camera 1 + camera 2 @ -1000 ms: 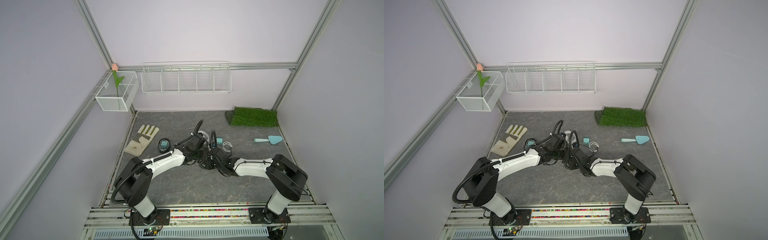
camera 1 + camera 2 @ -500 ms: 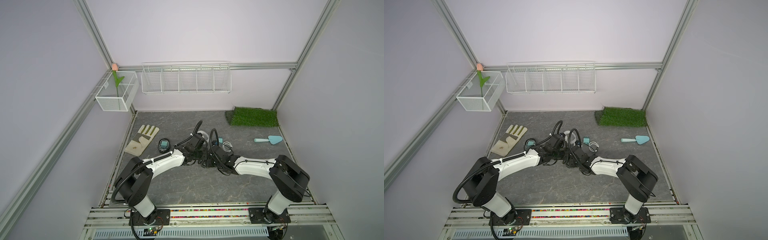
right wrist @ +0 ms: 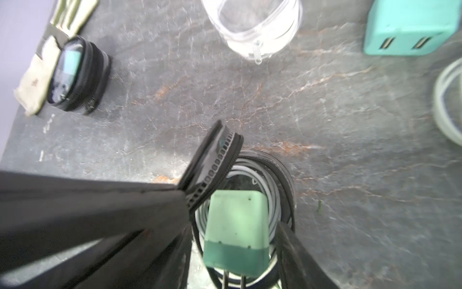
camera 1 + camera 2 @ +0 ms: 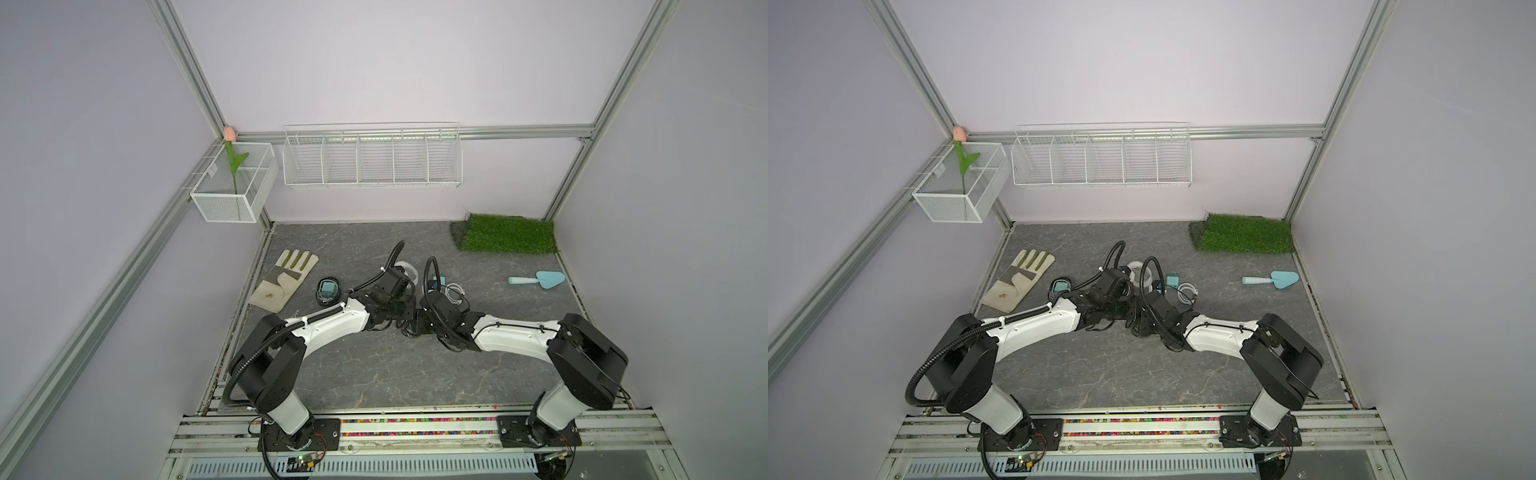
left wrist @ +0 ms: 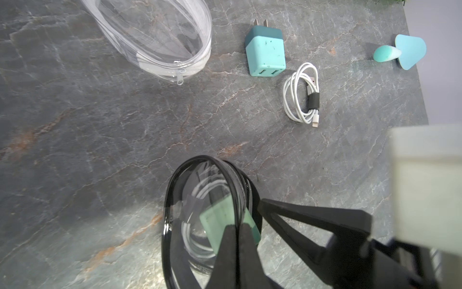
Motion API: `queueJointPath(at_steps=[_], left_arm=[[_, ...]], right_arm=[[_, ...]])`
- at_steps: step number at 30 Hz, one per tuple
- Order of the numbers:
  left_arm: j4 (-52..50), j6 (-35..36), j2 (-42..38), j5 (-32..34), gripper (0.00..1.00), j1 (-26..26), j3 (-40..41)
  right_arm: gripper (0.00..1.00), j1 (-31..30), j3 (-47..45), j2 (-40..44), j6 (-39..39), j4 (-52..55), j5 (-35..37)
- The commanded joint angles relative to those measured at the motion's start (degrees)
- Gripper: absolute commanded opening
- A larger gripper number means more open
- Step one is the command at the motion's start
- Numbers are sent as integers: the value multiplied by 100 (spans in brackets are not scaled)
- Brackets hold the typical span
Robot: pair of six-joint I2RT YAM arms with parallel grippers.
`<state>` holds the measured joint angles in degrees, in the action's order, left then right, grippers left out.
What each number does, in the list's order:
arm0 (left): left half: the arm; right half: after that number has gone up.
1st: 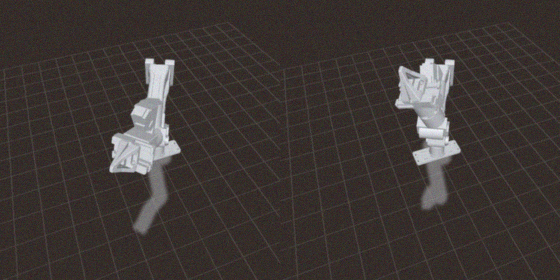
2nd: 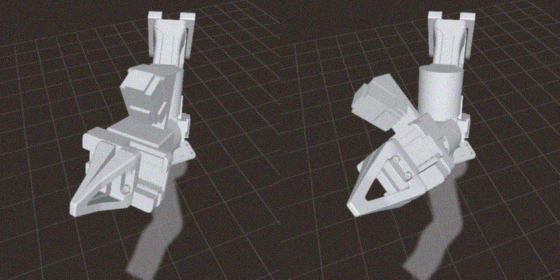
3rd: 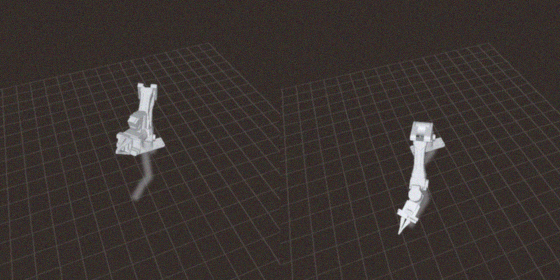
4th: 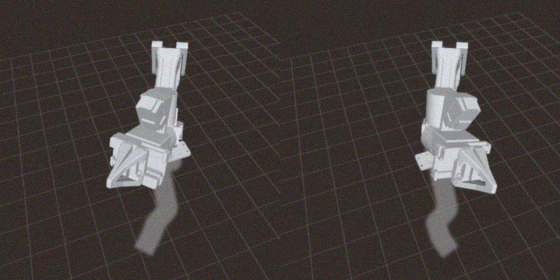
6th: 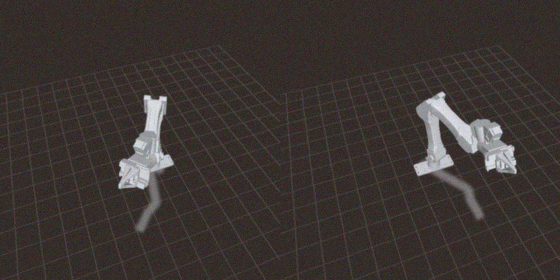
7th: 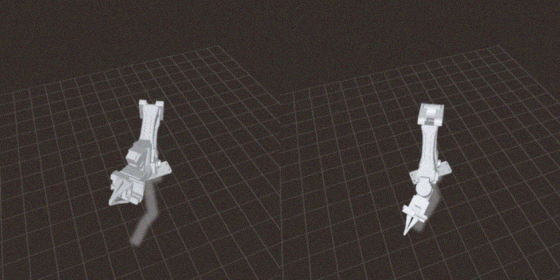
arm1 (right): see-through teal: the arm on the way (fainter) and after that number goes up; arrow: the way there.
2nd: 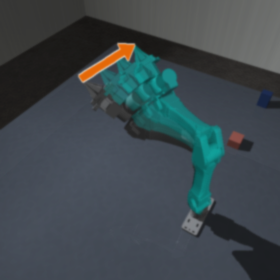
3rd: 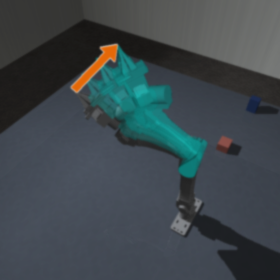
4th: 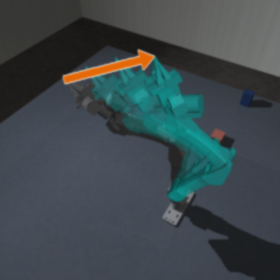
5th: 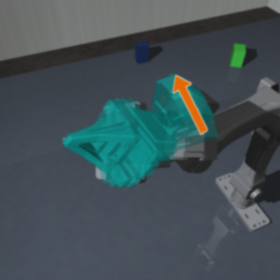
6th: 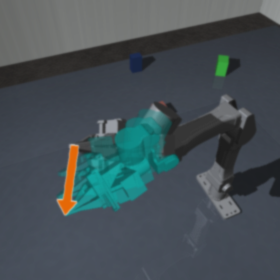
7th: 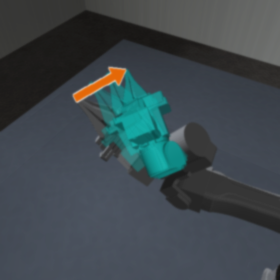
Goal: Pack away charging kits
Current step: Place the plug in the storage bag, then close the storage bag at the center of the board.
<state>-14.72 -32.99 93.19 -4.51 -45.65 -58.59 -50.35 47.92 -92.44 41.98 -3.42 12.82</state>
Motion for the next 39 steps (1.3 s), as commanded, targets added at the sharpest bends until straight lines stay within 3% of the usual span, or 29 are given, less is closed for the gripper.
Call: queueJointPath(at_steps=[1,6,17,28,39], left_arm=[[23,-91,-42,-182,0,-60,83],[22,-106,-50,-188,0,-64,76],[-3,-128,-37,-184,0,-66,24],[57,-146,27,-306,0,-65,-9],[154,-181,136,-470,0,-65,-5]], right_arm=[[56,47,-202,436,-34,-147,245],[52,224,-675,670,131,-164,309],[46,305,-847,174,386,-529,157],[42,196,-461,-504,513,-878,-312],[32,169,-64,-844,584,-612,-118]])
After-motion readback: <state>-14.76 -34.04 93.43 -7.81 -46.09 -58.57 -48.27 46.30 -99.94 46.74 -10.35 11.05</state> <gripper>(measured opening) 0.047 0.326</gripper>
